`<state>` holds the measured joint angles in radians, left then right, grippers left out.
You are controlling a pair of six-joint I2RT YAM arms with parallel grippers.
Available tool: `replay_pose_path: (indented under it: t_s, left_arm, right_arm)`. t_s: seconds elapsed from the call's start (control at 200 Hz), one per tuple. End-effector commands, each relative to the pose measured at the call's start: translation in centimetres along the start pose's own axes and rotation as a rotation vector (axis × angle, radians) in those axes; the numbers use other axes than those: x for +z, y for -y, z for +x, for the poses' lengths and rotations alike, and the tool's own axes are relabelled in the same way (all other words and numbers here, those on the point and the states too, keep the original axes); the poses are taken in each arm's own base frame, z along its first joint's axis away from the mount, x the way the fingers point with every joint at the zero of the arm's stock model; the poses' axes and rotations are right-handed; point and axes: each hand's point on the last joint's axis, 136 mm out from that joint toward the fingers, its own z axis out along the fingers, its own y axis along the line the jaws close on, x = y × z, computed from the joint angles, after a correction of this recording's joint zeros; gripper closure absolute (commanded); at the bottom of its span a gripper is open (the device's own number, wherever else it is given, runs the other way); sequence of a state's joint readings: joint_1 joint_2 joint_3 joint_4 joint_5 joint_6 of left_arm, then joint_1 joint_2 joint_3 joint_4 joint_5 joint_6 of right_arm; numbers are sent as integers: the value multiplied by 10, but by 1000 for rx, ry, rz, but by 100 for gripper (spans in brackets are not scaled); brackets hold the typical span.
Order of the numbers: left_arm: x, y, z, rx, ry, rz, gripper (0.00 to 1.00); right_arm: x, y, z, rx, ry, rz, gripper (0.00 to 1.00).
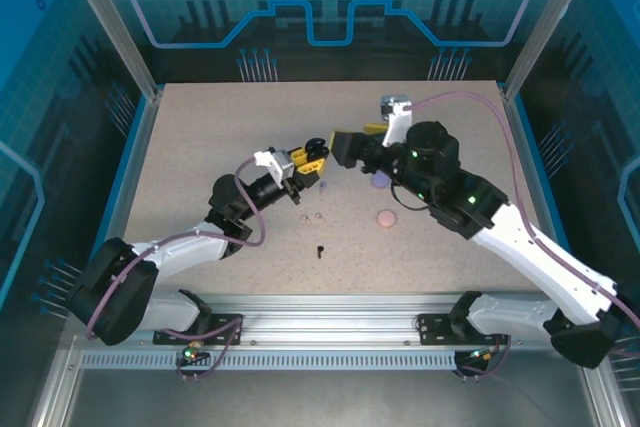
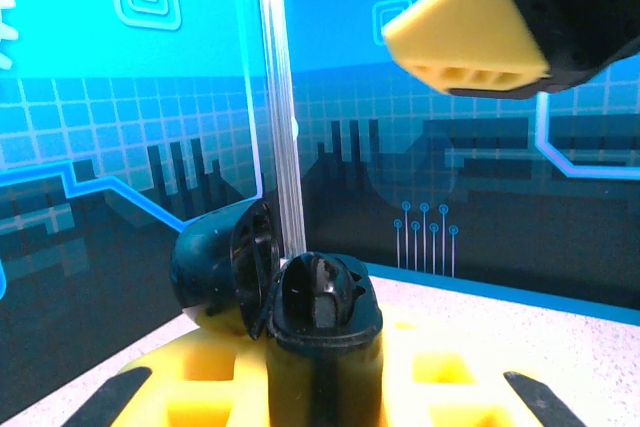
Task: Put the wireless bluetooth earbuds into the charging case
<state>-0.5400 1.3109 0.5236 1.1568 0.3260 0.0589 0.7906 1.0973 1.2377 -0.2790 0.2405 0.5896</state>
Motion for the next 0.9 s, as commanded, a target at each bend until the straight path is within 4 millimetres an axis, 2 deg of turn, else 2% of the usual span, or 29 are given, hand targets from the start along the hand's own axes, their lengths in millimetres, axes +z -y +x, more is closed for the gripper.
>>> replay_pose_path:
  t_s: [0.0,0.075,0.165,0.26,0.365,0.525,0.705,0.895]
  left_arm:
    - [-8,2,-16,40,44,-20,100]
    - [-11,0,-16,28,42,-38,100]
    - [-15,-3,-15,12,45,-60,100]
    - [-20,-5,-16,6,54,-83,100]
    - [-26,-10,-19,12,63,-129,100]
    - [-34,-18,-25,19,66,-196,100]
    - [-43,-28,-29,25,69,-265,100]
    - [-46,-31,-32,37,68,-295,100]
  right_arm:
    - [-14,51,43,55,-98,188,16]
    - [-19,67,68,79,-159,242,16]
    - [-18,86,111,114,-263,308,17]
    - [-14,97,154,132,-358,365,18]
    - [-10,101,198,136,-443,434,19]
    - [2,95,254,117,-551,541,24]
    - [18,89,297,85,-631,673,37]
    - [41,74,323,71,-679,683,43]
